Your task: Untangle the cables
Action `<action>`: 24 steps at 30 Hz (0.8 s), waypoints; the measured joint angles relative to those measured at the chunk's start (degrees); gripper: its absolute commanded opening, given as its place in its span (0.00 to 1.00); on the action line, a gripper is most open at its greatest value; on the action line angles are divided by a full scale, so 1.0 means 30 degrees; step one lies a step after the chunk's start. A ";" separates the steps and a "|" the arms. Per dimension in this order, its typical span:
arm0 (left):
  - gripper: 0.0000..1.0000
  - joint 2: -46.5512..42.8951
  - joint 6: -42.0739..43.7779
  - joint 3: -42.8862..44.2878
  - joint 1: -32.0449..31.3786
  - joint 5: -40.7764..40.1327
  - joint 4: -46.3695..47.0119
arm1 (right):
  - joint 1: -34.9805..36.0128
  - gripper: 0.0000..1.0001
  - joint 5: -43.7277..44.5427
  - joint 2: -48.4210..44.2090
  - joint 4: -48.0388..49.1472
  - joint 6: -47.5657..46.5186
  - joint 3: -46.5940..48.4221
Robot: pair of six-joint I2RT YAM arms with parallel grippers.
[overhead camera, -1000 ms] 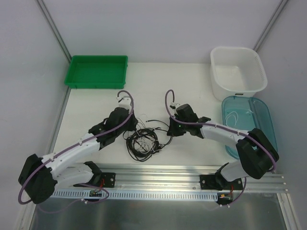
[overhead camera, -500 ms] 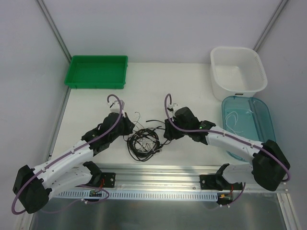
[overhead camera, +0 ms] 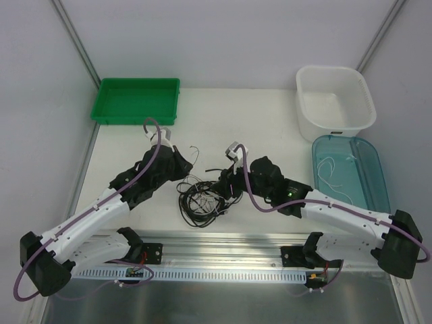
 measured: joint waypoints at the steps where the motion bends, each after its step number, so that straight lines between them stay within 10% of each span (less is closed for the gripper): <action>1: 0.00 0.0000 -0.0051 0.0364 0.0000 0.0007 -0.0124 | 0.0109 0.48 -0.0117 0.0240 0.0525 -0.0109 0.0000; 18: 0.00 -0.0313 -0.1479 0.1151 0.0000 0.0838 -0.1056 | 0.0364 0.40 -0.1872 0.8109 0.6237 -0.0255 0.1676; 24: 0.00 -0.0481 -0.1756 0.1151 0.0000 0.0852 -0.1166 | 0.0364 0.10 -0.2062 0.9471 0.6834 -0.0204 0.1945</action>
